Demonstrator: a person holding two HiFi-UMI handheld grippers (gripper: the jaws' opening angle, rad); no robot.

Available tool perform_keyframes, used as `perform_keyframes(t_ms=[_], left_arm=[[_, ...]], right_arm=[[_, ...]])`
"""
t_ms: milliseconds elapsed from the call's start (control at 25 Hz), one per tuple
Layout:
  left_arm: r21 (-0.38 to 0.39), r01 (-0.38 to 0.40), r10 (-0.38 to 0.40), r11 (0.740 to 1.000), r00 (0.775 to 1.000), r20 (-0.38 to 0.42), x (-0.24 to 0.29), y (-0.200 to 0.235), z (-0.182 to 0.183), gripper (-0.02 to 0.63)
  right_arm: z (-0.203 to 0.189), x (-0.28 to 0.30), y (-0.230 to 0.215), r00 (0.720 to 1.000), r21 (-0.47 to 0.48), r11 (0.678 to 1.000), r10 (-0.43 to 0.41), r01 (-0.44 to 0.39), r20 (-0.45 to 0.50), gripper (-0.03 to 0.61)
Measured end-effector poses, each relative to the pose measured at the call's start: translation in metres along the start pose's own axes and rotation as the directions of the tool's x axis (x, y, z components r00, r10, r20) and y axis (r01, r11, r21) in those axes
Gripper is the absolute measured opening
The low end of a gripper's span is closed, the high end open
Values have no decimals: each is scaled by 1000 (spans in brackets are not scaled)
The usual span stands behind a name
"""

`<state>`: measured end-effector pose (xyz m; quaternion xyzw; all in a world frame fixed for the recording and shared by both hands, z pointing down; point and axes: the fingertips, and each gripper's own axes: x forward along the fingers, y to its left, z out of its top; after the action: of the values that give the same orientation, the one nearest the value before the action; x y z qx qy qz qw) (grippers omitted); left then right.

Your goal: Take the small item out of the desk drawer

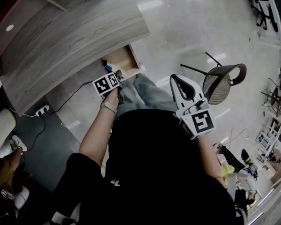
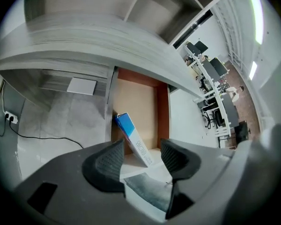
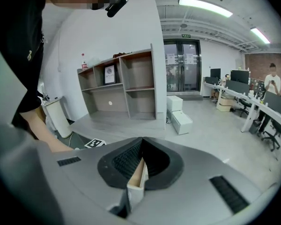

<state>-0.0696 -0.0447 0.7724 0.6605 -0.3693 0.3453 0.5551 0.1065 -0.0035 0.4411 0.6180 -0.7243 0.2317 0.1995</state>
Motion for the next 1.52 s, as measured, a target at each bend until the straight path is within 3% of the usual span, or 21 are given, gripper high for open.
perform_keyframes(t_ms=[320,640,760,1000,1160,1520], left_arm=[[65,-26,32,998,996,-83,31,9,-9,235],[48,-14,21,999,988,-154,54,12,-17,234],[53,-3,11,999,986,-166,58,8,-15,229],[58,-8,18,998,982,-188,58,3,-14,160],[109,-24,46,994,978,-204,51,2,-17,101],[243,-4,60,970,973,-223,19,-12,-14,100]], right_arm=[[-16,-16,-8,993,44,992,-117,118,-19,-3],[-24,-25,-10,985,53,984,-166,168,-44,-3],[-24,-26,-9,984,54,983,-171,173,-48,-3],[-21,-23,-10,986,53,985,-163,165,-41,-3],[-19,-24,-11,987,53,986,-156,157,-32,-3],[-8,-27,-5,993,43,993,-114,113,19,-3]])
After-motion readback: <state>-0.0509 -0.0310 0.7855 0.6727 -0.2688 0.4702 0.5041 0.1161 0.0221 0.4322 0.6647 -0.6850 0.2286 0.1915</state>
